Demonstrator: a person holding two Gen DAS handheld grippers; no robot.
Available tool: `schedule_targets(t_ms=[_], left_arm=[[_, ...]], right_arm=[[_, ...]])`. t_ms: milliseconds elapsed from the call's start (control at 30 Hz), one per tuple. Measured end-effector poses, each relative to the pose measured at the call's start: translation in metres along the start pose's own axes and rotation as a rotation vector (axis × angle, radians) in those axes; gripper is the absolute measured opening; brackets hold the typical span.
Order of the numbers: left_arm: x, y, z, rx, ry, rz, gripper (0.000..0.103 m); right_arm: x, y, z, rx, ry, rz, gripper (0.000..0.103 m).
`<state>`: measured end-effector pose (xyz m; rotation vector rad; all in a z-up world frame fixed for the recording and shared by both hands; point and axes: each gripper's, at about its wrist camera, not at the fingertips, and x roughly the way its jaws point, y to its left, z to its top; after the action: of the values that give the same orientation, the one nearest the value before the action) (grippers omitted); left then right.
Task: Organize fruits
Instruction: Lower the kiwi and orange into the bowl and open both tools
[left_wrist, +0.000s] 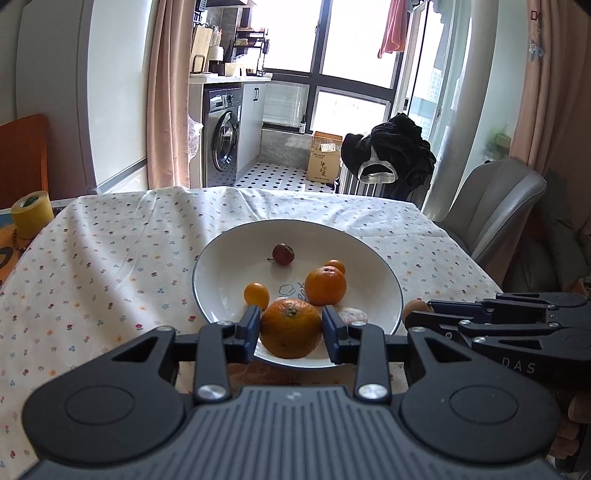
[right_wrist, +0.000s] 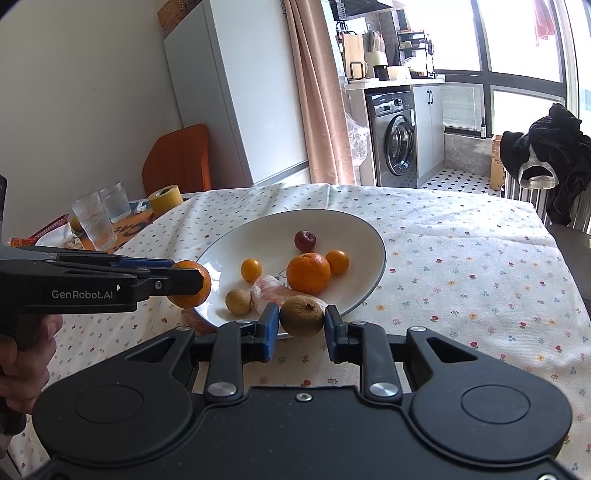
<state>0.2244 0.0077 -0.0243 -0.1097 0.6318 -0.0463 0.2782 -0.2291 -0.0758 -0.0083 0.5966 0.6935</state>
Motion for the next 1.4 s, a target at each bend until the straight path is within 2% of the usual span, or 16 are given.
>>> schedule_targets(t_ms=[200,300,767,800,867,1133,1267,1400], left_arm=[[0.016,0.013,0.007,-0.039,0.011,0.022,0.035],[0.016,0.02,0.009,-0.082,-0.017,0.019,0.038],[0.01,0.031,-0.003,-0.097,0.027,0.039,0.039],[0.008,0.032,-0.004,-0.098,0.028,0.041,0.041],[0.006,0.033,-0.005,-0.098,0.027,0.046,0.044],[-0.001,0.032,-0.013,-0.082,0.039,0.06,0.064],[-0.007,0.031,-0.016,-0.082,0.037,0.064,0.069],[-0.014,0.032,-0.019,-0.08,0.033,0.071,0.073]], right_arm=[[0.01,-0.005,0.005,0.005,0.005,-0.003,0.025],[0.015,-0.007,0.006,0.006,0.006,-0.006,0.025],[0.025,-0.011,0.019,0.018,-0.013,-0.032,0.027],[0.025,-0.01,0.019,0.017,-0.017,-0.027,0.031],[0.024,-0.008,0.019,0.01,-0.016,-0.032,0.032],[0.016,-0.002,0.01,0.01,-0.001,-0.017,0.034],[0.012,0.001,0.007,0.01,0.005,-0.011,0.036],[0.007,0.004,0.004,0.014,0.001,-0.015,0.042]])
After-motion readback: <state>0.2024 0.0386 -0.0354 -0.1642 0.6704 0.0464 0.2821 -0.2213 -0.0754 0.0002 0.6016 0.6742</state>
